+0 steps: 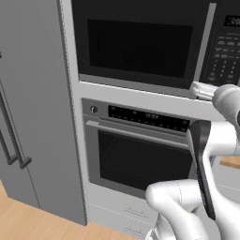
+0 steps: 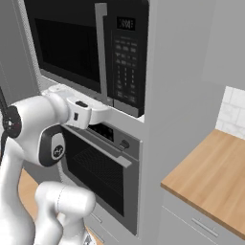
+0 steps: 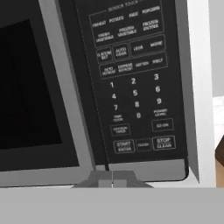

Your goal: Open the microwave, place the bowl with waffle inside the microwave, then close the microwave door and turn it on.

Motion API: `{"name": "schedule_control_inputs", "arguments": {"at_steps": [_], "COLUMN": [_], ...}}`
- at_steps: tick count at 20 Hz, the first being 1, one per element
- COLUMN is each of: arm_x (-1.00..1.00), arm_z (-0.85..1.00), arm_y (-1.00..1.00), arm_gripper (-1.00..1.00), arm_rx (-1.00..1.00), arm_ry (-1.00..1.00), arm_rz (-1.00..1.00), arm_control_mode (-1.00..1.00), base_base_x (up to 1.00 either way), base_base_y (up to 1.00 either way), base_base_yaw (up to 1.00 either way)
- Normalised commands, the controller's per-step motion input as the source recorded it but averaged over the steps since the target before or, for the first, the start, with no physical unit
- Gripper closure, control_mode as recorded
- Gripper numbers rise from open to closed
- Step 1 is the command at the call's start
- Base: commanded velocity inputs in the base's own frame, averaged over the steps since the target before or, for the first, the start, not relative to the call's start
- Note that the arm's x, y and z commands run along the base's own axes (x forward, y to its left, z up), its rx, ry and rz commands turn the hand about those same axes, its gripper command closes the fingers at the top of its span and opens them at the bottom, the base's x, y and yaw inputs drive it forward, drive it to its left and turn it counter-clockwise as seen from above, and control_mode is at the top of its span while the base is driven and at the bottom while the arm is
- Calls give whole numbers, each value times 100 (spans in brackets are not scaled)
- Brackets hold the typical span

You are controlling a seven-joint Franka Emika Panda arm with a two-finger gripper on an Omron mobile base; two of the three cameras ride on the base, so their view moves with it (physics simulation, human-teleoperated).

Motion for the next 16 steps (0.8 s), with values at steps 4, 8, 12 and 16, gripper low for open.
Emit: {"name": "schedule_control_inputs", "arguments": {"at_steps": [4, 8, 12, 16], "arm_x": [16, 19, 22, 18], "arm_z": [-1, -19, -21, -3], "arm_y": [-23, -3, -2, -9], "arm_gripper": [100, 100, 100, 100], "arm_rx": [0, 0, 0, 0], "arm_ry": [0, 1, 3, 0], "arm_rz": [2, 1, 0, 0], "arm_control_mode": [-100, -100, -100, -100], "base_base_x": [0, 0, 0, 0], "base_base_y": [0, 0, 0, 0], "base_base_yaw": [0, 0, 0, 0]}}
